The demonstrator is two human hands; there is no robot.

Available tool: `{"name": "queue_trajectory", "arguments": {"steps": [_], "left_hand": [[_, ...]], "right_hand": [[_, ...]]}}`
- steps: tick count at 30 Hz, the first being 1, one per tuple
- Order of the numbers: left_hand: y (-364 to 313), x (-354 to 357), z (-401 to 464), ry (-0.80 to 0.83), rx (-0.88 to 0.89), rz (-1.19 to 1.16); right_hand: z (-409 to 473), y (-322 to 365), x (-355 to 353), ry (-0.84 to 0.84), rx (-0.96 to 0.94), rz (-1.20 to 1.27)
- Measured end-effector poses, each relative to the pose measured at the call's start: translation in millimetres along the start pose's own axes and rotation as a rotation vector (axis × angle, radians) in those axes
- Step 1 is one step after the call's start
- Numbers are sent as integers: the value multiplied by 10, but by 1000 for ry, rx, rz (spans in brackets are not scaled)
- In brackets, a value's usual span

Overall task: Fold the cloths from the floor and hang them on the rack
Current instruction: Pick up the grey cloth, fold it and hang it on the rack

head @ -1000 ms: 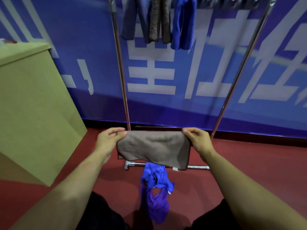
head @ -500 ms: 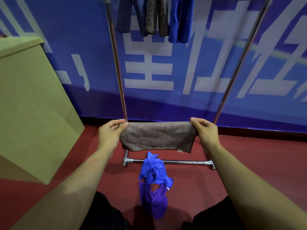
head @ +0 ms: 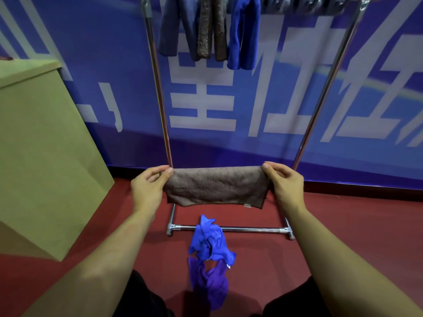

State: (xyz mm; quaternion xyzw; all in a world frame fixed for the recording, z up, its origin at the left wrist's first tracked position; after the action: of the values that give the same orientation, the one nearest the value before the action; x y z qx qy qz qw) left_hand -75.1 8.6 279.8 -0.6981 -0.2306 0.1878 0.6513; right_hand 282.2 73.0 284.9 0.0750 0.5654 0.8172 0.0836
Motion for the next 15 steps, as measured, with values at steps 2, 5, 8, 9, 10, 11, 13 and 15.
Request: {"name": "queue_trajectory", "arguments": {"steps": [2,5,8,9,10,11,13,15], "left_hand": [[13,9,1,14,-13,-6],[33,19,6,22,-14,-13],[51,33,16,51,-31,-18],[58,50,18,75,-41,-14],[66,63,15,103,-49,-1],[73,82,12,130,-55,15],[84,110,3,168,-59,34],[87,124,-6,185,-53,52]], "right_hand": [[-15,12,-7,20,2,15],[-27,-11,5,66,18,12],[-20,-35,32,127,19,-32],[-22,-45,43,144,25,-41],[-26,-44,54,163,28,-47],[-31,-37,67,178,30,-54],[-35,-51,75,196,30,-60],[-41,-73,78,202,39,-66]]}}
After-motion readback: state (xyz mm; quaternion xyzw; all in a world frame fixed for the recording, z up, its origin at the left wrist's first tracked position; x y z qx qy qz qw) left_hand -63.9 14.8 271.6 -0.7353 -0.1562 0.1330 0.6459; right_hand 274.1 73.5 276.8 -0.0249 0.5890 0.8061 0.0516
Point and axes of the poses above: each hand's wrist, its own z-axis towards the middle knuckle, its own x-axis out of the palm, y = z × x, the point moved 6 cm from there along z, towards the middle knuckle, and after that the axes turned 12 degrees about -x, right-handed, at the moved point
